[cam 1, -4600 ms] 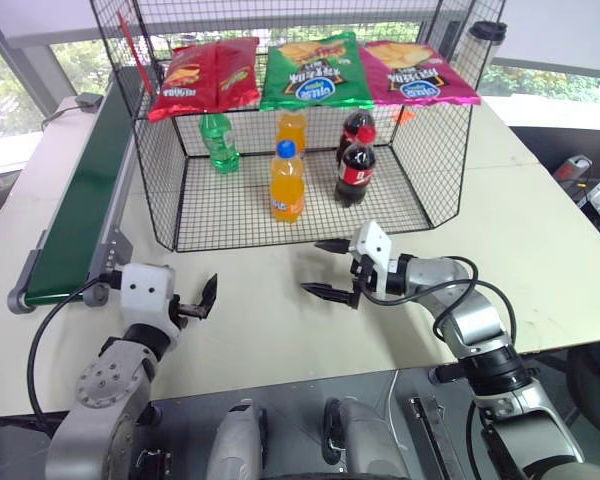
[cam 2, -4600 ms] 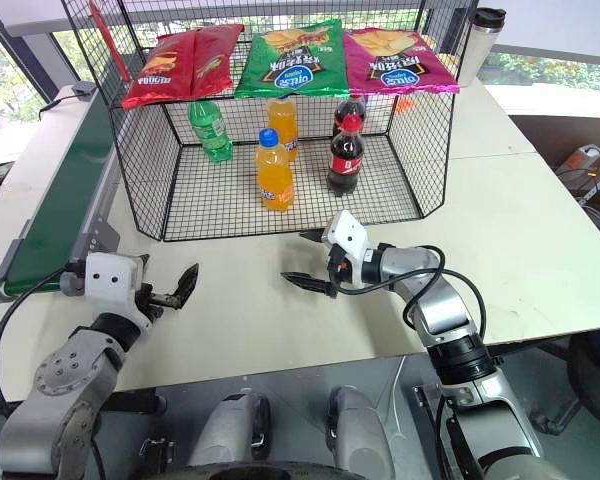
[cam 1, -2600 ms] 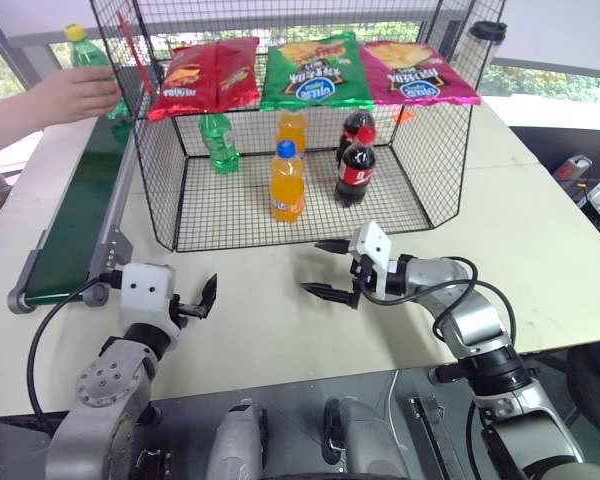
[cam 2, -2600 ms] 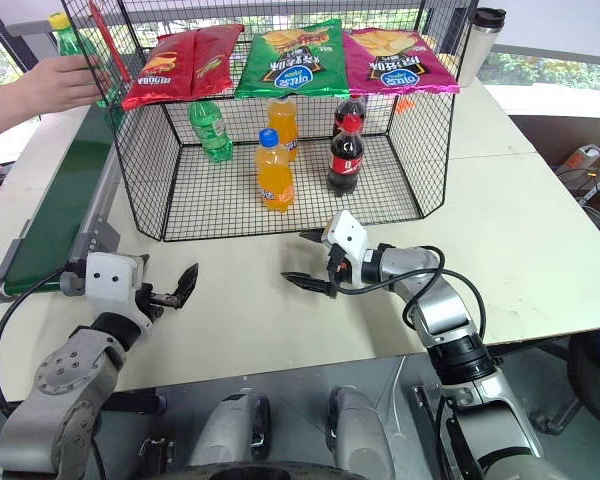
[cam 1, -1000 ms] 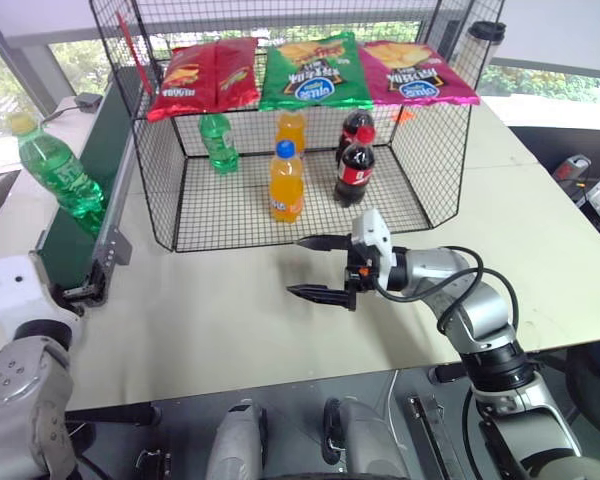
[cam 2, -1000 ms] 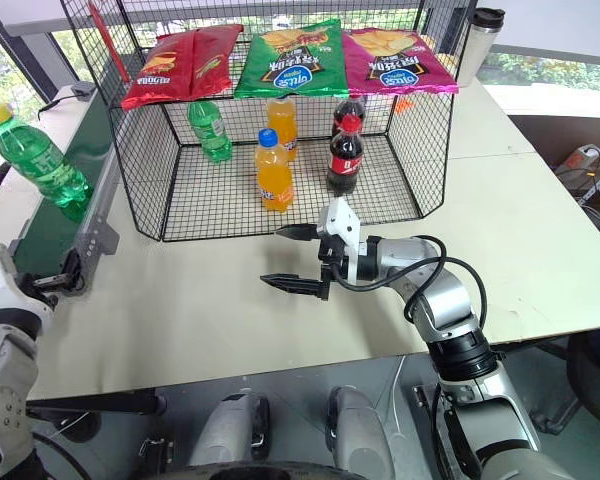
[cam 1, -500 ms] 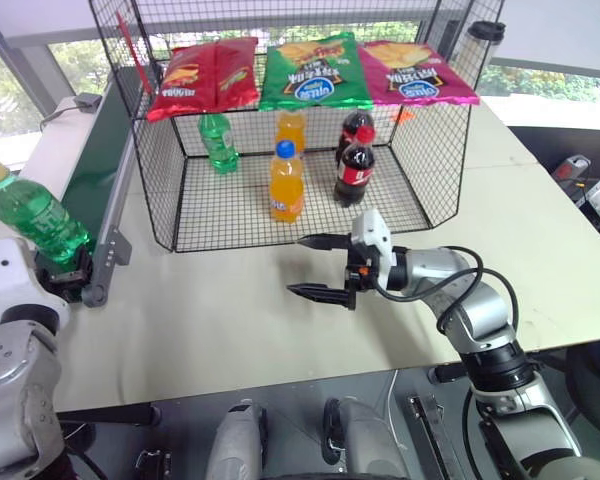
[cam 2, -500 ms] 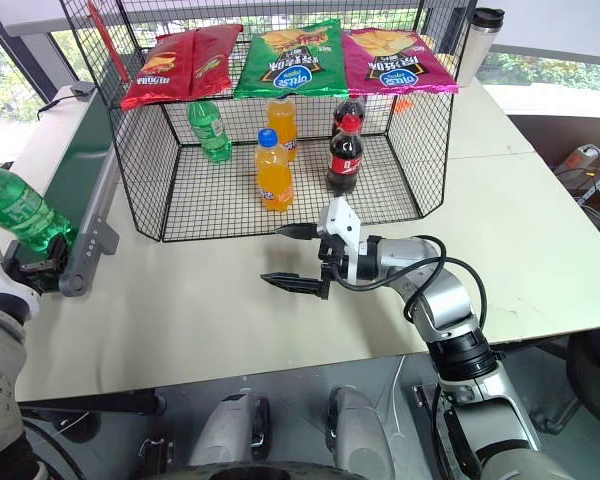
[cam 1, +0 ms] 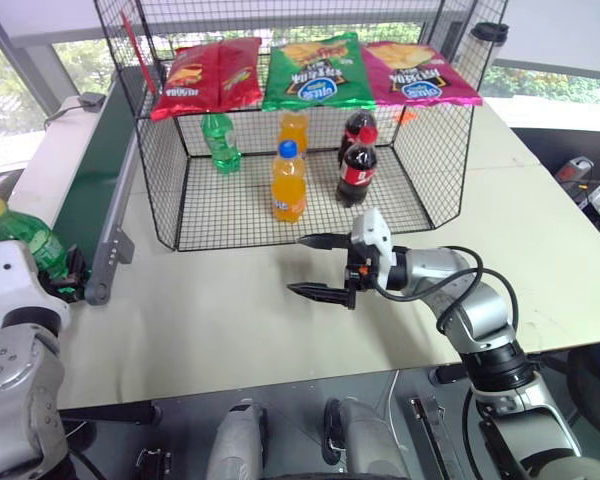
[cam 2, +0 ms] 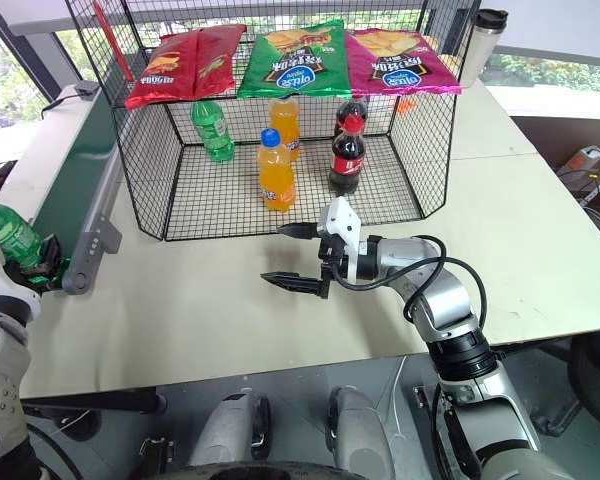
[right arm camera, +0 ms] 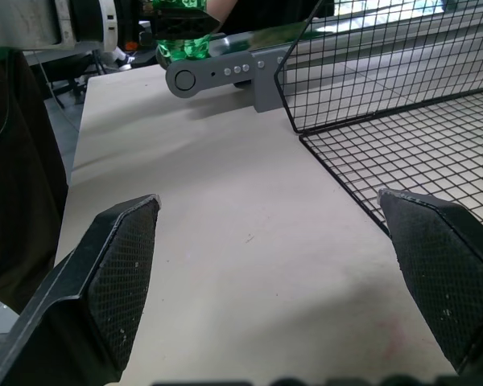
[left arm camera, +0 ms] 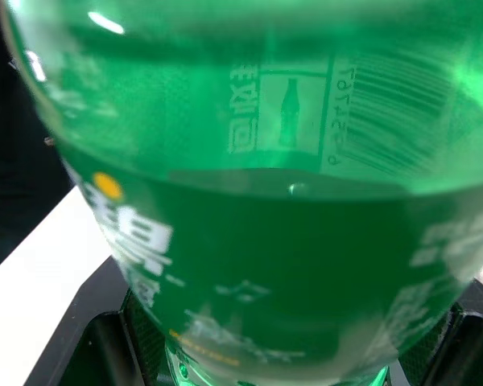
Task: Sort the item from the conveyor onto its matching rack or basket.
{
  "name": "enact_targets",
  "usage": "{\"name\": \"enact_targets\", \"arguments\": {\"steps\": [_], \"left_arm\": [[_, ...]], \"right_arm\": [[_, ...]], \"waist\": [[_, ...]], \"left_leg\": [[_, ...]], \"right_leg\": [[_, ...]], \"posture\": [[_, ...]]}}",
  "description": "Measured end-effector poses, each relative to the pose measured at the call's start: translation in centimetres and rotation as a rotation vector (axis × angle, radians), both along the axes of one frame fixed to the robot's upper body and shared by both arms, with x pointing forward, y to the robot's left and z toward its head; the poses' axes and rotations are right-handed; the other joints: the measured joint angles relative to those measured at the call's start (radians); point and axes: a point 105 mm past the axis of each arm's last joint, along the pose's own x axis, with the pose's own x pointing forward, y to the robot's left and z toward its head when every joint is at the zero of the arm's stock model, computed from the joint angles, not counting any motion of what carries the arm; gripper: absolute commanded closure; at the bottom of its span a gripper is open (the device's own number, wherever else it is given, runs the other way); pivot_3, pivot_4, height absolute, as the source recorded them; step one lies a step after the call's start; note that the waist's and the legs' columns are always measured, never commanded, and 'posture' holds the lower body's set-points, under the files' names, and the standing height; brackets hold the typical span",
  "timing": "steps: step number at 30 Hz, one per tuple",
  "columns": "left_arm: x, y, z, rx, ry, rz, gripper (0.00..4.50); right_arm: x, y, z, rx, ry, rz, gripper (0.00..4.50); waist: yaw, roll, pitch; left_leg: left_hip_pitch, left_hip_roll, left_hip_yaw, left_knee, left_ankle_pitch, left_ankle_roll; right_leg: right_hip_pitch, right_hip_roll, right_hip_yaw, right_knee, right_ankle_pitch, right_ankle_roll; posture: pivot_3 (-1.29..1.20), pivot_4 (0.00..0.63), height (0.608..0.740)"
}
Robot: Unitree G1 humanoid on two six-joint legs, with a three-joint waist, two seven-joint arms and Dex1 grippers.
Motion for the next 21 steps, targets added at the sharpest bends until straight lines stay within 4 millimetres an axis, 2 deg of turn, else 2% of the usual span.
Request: {"name": "enact_targets", "arguments": {"steps": [4, 9, 13, 21], "left_arm": [[0.3, -0.4, 0.6, 0.001, -0.025, -0.02, 1.59], [0.7, -1.8, 3.6, 0.068, -0.107, -0.097, 1.59], [0.7, -3.9, 5.6, 0.079, -0.181, -0.202, 1.59], [2.0, -10.1, 3.9, 0.075, -0.082, -0.497, 1.59]], "right_arm": [[0.0, 0.0, 0.0, 0.0, 0.0, 0.0, 0.0], [0.0, 0.0, 0.0, 0.0, 0.0, 0.0, 0.0], [0.0, 0.0, 0.0, 0.0, 0.0, 0.0, 0.0], [0.1, -0.2, -0.1, -0.005, 0.001, -0.006, 0.0]], "waist": [[-0.002, 0.0, 0.0], [-0.003, 0.0, 0.0], [-0.003, 0.0, 0.0], [-0.003, 0.0, 0.0]], "left_leg": [[0.0, 0.0, 0.0, 0.0, 0.0, 0.0], [-0.001, 0.0, 0.0, 0.0, 0.0, 0.0], [-0.001, 0.0, 0.0, 0.0, 0.0, 0.0], [-0.001, 0.0, 0.0, 0.0, 0.0, 0.0]], "right_leg": [[0.0, 0.0, 0.0, 0.0, 0.001, 0.001], [-0.001, 0.0, 0.0, -0.001, 0.001, 0.002], [-0.001, 0.0, 0.0, -0.001, 0.001, 0.002], [-0.001, 0.0, 0.0, 0.0, 0.001, 0.002]], "posture": [[0.0, 0.15, 0.74], [0.0, 0.15, 0.74], [0.0, 0.15, 0.74], [0.0, 0.15, 0.74]]}}
